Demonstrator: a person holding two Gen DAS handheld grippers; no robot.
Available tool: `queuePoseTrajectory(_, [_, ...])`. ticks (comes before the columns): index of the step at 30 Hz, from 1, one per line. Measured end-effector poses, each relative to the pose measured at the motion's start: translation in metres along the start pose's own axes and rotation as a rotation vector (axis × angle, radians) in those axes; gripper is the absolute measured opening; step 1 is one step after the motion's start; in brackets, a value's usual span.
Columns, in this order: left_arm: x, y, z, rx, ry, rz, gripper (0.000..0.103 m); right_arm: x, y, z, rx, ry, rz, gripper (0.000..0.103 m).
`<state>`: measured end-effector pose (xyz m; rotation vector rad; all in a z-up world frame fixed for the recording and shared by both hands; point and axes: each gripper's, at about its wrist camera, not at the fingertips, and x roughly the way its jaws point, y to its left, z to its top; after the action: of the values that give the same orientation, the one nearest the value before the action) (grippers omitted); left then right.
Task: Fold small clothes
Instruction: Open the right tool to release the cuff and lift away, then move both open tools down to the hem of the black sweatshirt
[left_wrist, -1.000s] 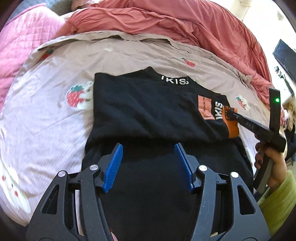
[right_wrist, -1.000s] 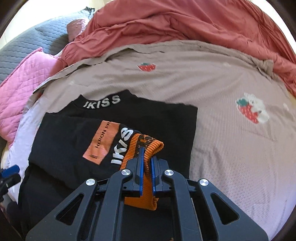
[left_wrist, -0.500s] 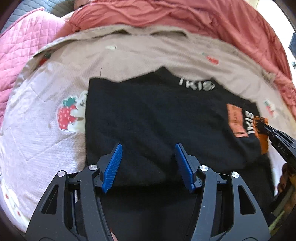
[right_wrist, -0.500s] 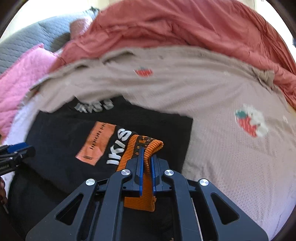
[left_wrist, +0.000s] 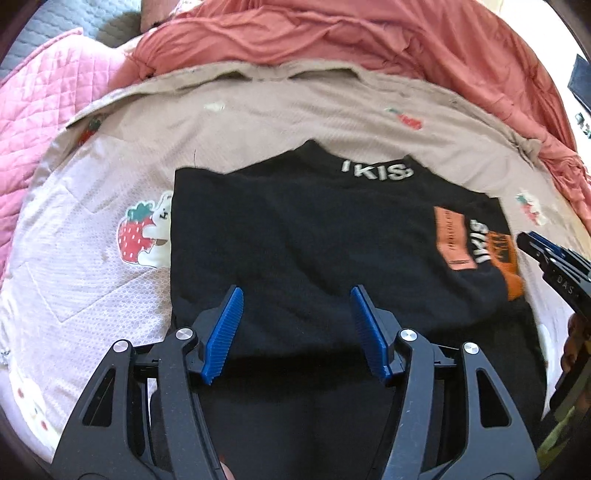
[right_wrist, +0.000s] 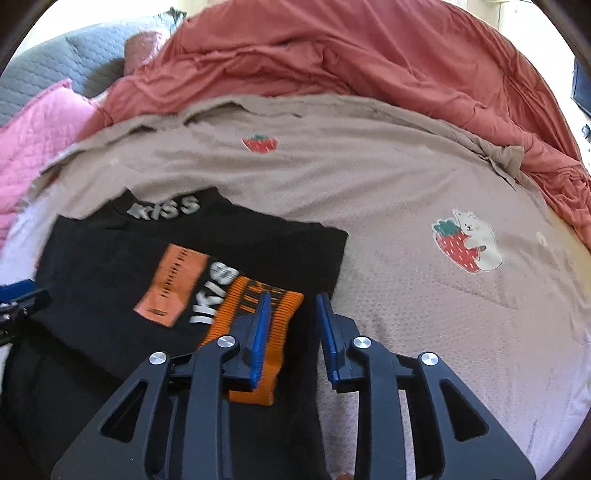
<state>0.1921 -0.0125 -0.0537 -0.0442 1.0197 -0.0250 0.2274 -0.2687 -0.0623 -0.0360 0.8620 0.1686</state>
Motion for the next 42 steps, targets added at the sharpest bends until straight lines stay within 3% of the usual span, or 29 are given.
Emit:
queuePoseTrajectory(8, [0.006,-0.007,-0.009,0.016,0.025,0.020,0.056,-0.005,0.040,-0.009,-0.066,0.025,0.164,0.027])
queuePoseTrajectory(13, [0.022,0.002,-0.015,-0.004,0.070,0.025,0.056,0.012,0.050,-0.017,-0.097,0.102,0.168,0.027])
queuePoseTrajectory(15, [0.023,0.004,-0.016,-0.011,0.069,0.021,0.056,0.023,0.046,-0.019,-0.079,0.157,0.141,0.032])
queuePoseTrajectory(17, [0.023,0.004,-0.017,-0.010,0.070,0.023,0.056,0.027,0.038,-0.019,-0.036,0.173,0.168,0.032])
queuePoseTrajectory(33, [0.014,0.002,-0.020,-0.023,0.075,0.033,0.061,0.029,0.032,-0.019,0.000,0.189,0.196,0.034])
queuePoseTrajectory(42, [0.003,0.004,-0.021,-0.062,0.075,0.040,0.069,0.022,0.028,-0.017,0.026,0.178,0.210,0.046])
